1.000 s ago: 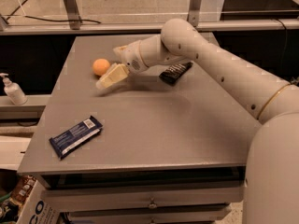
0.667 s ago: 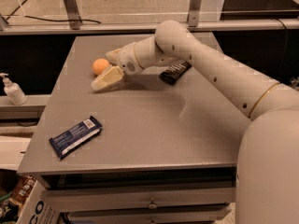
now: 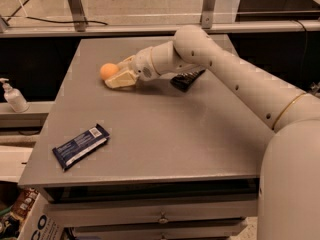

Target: Move orange near rxbar blueberry

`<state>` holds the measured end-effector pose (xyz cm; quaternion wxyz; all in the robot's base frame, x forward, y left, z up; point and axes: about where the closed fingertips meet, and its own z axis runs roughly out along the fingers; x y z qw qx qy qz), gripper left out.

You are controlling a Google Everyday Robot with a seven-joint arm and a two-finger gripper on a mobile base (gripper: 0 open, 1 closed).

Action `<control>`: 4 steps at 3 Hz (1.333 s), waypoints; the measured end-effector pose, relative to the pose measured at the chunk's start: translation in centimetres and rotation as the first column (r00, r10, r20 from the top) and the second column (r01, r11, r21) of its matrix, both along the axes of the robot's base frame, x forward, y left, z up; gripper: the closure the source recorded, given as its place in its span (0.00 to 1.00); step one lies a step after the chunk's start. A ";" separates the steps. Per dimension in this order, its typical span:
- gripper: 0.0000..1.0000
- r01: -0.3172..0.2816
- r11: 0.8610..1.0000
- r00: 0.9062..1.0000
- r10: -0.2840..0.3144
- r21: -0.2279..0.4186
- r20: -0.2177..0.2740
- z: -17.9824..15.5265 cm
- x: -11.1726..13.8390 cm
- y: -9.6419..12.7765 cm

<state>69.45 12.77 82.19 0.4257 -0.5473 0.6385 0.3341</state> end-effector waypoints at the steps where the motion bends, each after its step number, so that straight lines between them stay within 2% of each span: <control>1: 0.85 0.011 0.999 1.000 -0.011 0.030 0.010 2.0 0.4 -0.7; 2: 1.00 0.008 0.999 1.000 -0.010 0.044 0.025 4.2 0.1 -1.7; 3: 1.00 -0.017 0.999 0.999 0.016 0.036 0.028 5.5 -2.1 -3.6; 4: 1.00 -0.058 0.998 0.998 0.058 0.030 0.002 5.7 -5.2 -5.9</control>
Offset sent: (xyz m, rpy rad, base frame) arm -0.0009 -0.0348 0.0716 0.0590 -0.0488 -0.0157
